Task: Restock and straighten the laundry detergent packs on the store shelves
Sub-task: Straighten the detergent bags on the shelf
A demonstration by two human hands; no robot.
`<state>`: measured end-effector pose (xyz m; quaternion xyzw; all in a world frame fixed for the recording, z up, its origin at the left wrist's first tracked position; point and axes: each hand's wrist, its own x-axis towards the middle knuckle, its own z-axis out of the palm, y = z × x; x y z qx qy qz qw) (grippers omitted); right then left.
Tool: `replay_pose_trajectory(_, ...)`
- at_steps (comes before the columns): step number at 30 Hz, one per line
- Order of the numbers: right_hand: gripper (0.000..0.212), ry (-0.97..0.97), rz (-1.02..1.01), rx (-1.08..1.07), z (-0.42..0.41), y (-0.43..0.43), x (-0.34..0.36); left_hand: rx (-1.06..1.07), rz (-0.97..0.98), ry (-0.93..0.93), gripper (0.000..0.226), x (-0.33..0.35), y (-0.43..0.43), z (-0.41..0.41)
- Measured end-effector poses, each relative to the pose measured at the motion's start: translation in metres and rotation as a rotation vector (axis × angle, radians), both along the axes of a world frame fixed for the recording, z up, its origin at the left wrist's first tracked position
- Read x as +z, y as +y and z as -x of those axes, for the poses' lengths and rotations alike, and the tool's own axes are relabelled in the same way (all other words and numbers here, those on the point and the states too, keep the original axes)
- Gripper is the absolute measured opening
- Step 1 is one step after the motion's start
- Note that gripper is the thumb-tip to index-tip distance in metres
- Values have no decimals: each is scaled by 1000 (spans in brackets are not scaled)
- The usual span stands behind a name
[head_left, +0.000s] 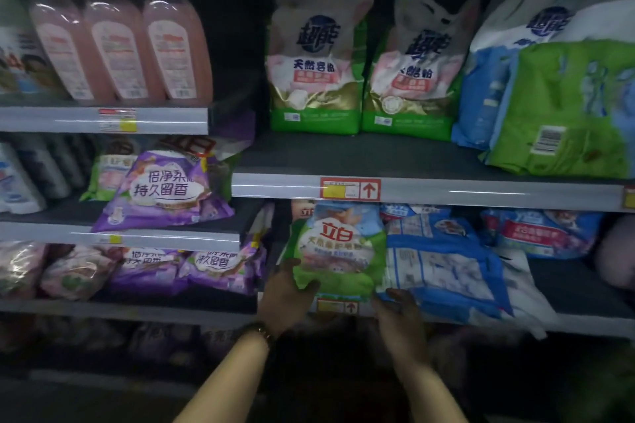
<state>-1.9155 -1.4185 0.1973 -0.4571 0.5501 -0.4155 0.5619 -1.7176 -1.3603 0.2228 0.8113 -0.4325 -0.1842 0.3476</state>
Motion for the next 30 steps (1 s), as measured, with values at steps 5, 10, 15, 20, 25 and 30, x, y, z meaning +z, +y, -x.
replay_pose_trajectory(5, 50, -10, -99, 8, -20, -25, -36, 11, 4, 80, 59, -18, -33, -5)
replay_pose_trajectory(10, 47, 32, -103, 4, -35, -38, -46, 76, -19, 43, 73, -62, -68, -20)
replay_pose_trajectory(15, 22, 57, -117, 6, -36, -42, -33, 39, 7, 110, 59, -102, -91, -40)
replay_pose_trajectory(20, 33, -39, -226, 7, -44, -53, -27, 133, 95, 369, 63, -51, -78, -20)
replay_pose_trajectory(25, 51, -108, -249, 5, -32, -65, -15, 169, 133, 727, 24, -38, -72, -29)
replay_pose_trajectory(30, 49, -200, -384, 41, -24, -61, -20, -83, 145, 1025, 47, -34, -46, -18)
